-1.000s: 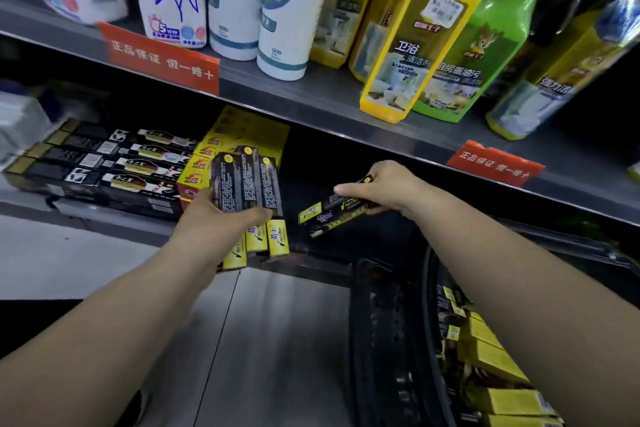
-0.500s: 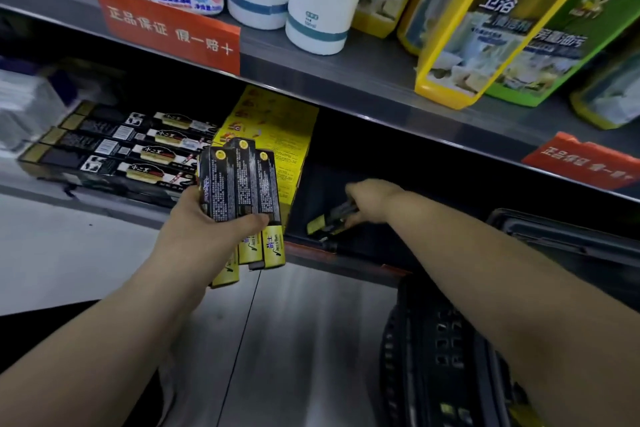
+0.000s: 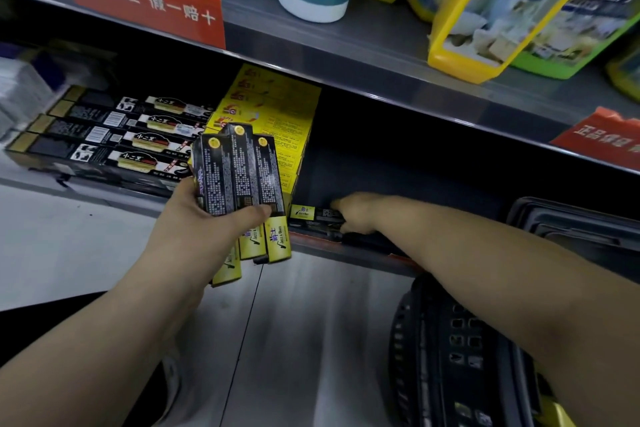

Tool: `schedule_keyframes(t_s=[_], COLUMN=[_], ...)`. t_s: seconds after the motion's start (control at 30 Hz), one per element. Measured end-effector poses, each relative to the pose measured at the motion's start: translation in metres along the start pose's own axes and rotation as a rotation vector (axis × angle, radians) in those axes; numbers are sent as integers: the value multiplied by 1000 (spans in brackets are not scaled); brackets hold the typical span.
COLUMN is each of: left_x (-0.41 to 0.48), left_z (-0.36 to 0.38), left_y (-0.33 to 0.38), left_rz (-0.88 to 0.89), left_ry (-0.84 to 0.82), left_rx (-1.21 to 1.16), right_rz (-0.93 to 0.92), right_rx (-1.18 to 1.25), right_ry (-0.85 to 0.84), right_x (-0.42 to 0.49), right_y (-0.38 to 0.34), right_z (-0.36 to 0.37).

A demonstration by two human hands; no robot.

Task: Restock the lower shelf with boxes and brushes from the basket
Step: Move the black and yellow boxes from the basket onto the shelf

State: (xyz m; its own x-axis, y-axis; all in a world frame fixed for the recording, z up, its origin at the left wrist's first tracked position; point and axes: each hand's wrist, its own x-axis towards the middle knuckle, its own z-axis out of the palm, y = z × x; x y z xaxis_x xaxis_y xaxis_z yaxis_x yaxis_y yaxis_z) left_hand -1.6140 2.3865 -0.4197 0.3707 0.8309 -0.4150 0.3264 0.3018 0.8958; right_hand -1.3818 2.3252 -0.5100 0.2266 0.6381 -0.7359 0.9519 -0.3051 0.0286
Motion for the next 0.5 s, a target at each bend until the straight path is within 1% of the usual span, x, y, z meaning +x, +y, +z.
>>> schedule_keyframes(t_s=[0.17, 0.23, 0.27, 0.3, 0.33, 0.4, 0.43, 0.47, 0.5], left_x=[-3, -5, -6, -7, -9, -10, -11, -12, -13], left_z=[6, 9, 11, 12, 14, 17, 19, 21, 22], left_y=[2, 3, 4, 4, 4, 5, 5, 6, 6], left_rz=[-5, -2, 4, 12, 17, 13, 7, -2, -13], left_ry=[-16, -33, -47, -62, -77, -111, -133, -155, -178], left_rx=[-9, -11, -14, -21, -32, -50, -56, -63, -70], right_rz=[28, 28, 4, -50, -135, -356, -438, -481, -479], right_rx=[3, 40, 129, 305, 580, 1268, 1511, 1628, 1645], right_ry=[-27, 45, 108, 143, 122, -68, -156, -181, -146], right_x=[-9, -20, -28, -38, -50, -81, -92, -101, -107], right_y=[-5, -6, -7, -7, -9, -18, -21, -24, -27], right_z=[-10, -27, -37, -46, -54, -63, -62, -61, -57])
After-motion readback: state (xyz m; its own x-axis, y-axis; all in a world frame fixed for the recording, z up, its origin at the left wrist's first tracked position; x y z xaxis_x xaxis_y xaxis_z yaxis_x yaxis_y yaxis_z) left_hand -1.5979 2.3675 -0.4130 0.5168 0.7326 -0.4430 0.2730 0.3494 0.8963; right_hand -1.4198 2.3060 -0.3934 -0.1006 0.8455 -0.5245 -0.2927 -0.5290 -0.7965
